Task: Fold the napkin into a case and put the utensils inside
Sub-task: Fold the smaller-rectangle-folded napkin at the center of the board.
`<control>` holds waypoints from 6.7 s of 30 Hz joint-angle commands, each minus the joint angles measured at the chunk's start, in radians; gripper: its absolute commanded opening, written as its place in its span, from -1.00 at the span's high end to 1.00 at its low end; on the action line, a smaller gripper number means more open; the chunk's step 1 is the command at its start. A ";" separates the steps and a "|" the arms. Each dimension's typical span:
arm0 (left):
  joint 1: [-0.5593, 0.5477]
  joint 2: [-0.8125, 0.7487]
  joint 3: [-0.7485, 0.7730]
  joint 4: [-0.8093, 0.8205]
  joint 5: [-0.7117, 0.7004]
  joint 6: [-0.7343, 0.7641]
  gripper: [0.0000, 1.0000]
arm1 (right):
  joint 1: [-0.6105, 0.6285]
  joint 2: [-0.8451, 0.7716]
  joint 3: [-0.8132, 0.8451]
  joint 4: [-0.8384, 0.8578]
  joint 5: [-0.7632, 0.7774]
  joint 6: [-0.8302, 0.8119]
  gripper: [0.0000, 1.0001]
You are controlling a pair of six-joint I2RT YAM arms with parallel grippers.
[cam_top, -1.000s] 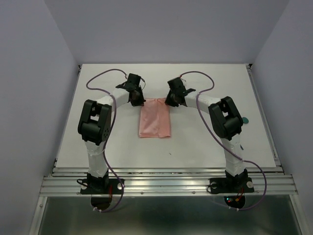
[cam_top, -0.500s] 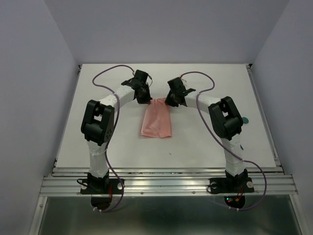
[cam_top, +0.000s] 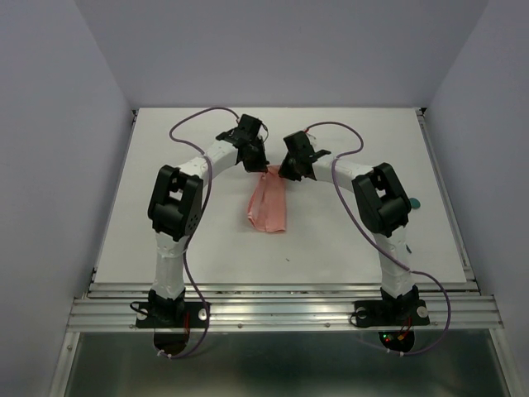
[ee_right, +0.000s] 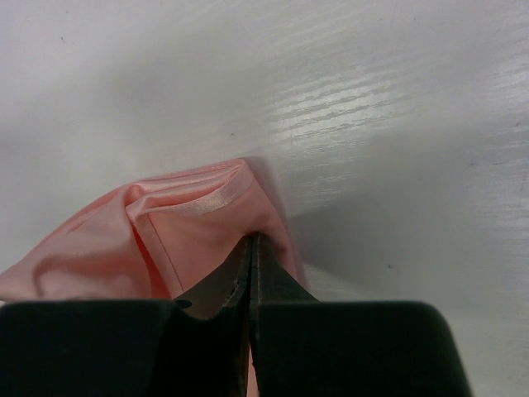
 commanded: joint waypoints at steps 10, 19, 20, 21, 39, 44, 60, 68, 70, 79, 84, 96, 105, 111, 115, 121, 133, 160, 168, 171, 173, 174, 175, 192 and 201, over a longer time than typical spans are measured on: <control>-0.010 0.088 0.060 0.070 0.108 -0.111 1.00 | 0.011 -0.004 -0.044 -0.061 -0.032 0.014 0.99; -0.014 0.111 0.040 0.100 0.084 -0.154 1.00 | 0.011 -0.004 -0.049 -0.057 -0.040 0.017 0.99; -0.014 0.114 0.037 0.107 0.085 -0.157 1.00 | 0.011 -0.004 -0.052 -0.057 -0.042 0.018 0.99; -0.016 0.117 0.038 0.113 0.087 -0.157 1.00 | 0.011 -0.004 -0.052 -0.057 -0.043 0.020 0.99; -0.016 0.192 0.155 0.038 0.229 0.094 1.00 | 0.021 -0.144 -0.267 0.051 -0.002 0.178 0.99; -0.014 0.135 0.064 0.081 0.280 0.165 1.00 | 0.021 -0.164 -0.250 0.048 0.003 0.088 0.97; -0.007 0.058 -0.020 0.061 0.378 0.335 1.00 | 0.012 -0.173 -0.195 0.002 -0.065 -0.169 0.89; 0.009 0.084 -0.006 0.030 0.357 0.292 1.00 | 0.012 -0.175 -0.187 0.003 -0.079 -0.186 0.89; 0.010 0.092 -0.017 0.044 0.354 0.263 1.00 | 0.012 -0.185 -0.184 0.003 -0.074 -0.186 0.89; 0.009 0.058 -0.045 0.071 0.368 0.271 1.00 | 0.012 -0.224 -0.166 0.002 -0.051 -0.242 0.85; 0.009 0.055 -0.037 0.068 0.371 0.280 1.00 | 0.012 -0.218 -0.162 0.003 -0.056 -0.241 0.84; 0.009 0.063 -0.026 0.061 0.375 0.283 1.00 | 0.012 -0.207 -0.129 0.008 -0.105 -0.388 0.69; 0.012 0.063 -0.009 0.047 0.401 0.289 1.00 | 0.040 -0.170 -0.084 -0.038 -0.085 -0.587 0.56; 0.013 0.063 -0.005 0.041 0.404 0.289 1.00 | 0.070 -0.149 -0.066 -0.046 -0.075 -0.633 0.53; 0.016 0.060 -0.003 0.039 0.404 0.288 1.00 | 0.080 -0.139 -0.070 -0.052 -0.080 -0.643 0.53; 0.020 0.057 -0.005 0.039 0.409 0.289 1.00 | 0.089 -0.127 -0.069 -0.051 -0.065 -0.644 0.53; 0.021 0.057 -0.005 0.041 0.420 0.292 1.00 | 0.089 -0.101 -0.049 -0.041 0.000 -0.675 0.53; 0.029 0.037 -0.026 0.019 0.411 0.306 1.00 | 0.127 -0.075 -0.064 0.006 0.095 -0.620 0.99; 0.041 0.015 -0.037 0.002 0.417 0.341 1.00 | 0.107 -0.103 -0.069 0.041 0.040 -0.537 0.99; 0.041 0.014 -0.032 -0.011 0.417 0.357 1.00 | 0.098 -0.106 -0.072 0.046 0.014 -0.503 0.99; 0.041 0.014 -0.034 -0.022 0.414 0.366 1.00 | 0.089 -0.112 -0.083 0.057 0.000 -0.480 0.99; 0.041 0.015 -0.035 -0.027 0.411 0.373 1.00 | 0.080 -0.113 -0.090 0.061 -0.020 -0.460 0.99; 0.041 0.015 -0.039 -0.030 0.411 0.378 1.00 | 0.071 -0.116 -0.090 0.066 -0.029 -0.448 0.99; 0.046 0.014 -0.072 -0.076 0.361 0.416 1.00 | 0.041 -0.162 -0.170 0.146 -0.088 -0.324 0.99; 0.046 0.045 -0.042 -0.116 0.319 0.418 1.00 | 0.041 -0.187 -0.196 0.183 -0.106 -0.291 0.99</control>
